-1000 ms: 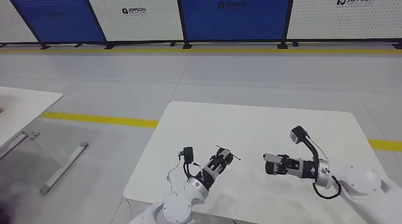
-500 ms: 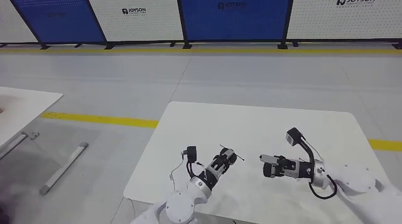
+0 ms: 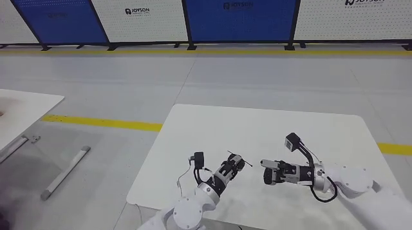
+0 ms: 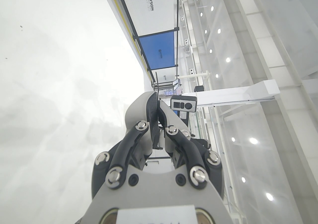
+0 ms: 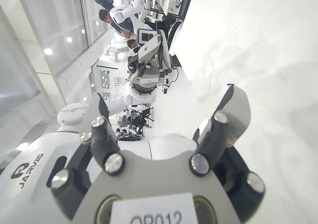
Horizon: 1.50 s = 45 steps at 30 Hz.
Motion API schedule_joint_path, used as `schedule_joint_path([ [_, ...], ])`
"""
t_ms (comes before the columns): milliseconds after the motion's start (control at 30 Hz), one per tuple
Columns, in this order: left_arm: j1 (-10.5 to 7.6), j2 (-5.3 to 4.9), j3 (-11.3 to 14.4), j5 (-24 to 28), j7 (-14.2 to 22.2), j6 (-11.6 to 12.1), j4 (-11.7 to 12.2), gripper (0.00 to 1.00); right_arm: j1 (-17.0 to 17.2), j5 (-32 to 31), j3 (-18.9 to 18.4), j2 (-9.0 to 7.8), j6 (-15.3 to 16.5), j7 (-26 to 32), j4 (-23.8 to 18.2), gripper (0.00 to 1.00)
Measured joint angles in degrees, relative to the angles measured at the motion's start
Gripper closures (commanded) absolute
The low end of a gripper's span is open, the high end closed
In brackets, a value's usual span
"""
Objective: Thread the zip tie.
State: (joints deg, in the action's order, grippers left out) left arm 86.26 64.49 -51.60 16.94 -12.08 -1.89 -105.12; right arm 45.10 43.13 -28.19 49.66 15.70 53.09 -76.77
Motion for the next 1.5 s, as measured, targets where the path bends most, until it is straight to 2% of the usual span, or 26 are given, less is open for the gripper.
schedule_joint_path([
  [200,-0.18,0.15,-0.1,-0.3,0.4,0.1,0.2,1.0,0.5,-0.9,-0.4,0.27,-0.5,-1.3,-0.8,0.0],
  [300,-0.36,0.32,-0.1,-1.3,0.5,-0.5,0.2,1.0,0.5,-1.4,-1.0,0.94,-1.7,-2.4,-0.5,0.0],
  [433,-1.06,0.83,0.1,0.1,0.0,-1.2,0.2,1.0,0.0,-1.4,-1.2,1.98,-2.2,-0.9,0.1,0.0],
  [767,-1.09,0.86,0.1,0.2,0.1,-1.1,0.3,1.0,0.0,-1.3,-1.2,1.98,-2.2,-0.9,0.1,0.0],
  [967,-1.7,1.18,0.5,-0.3,2.4,-1.9,1.0,1.0,0.2,-2.8,-2.0,2.85,-3.9,-1.6,-1.1,0.0],
  [1067,-2.04,1.53,1.1,-1.3,1.3,-2.2,1.1,1.0,-0.1,-3.1,-2.2,3.55,-4.6,-1.7,-0.5,0.0],
  [1300,-2.03,1.56,1.1,-1.3,1.1,-2.2,1.1,1.0,0.1,-3.2,-2.2,3.59,-4.7,-1.7,-0.6,0.0],
  [1500,-1.84,1.87,0.0,1.2,1.4,-1.5,1.3,1.0,1.9,-3.7,-4.0,3.73,-4.5,-1.9,0.2,0.0],
])
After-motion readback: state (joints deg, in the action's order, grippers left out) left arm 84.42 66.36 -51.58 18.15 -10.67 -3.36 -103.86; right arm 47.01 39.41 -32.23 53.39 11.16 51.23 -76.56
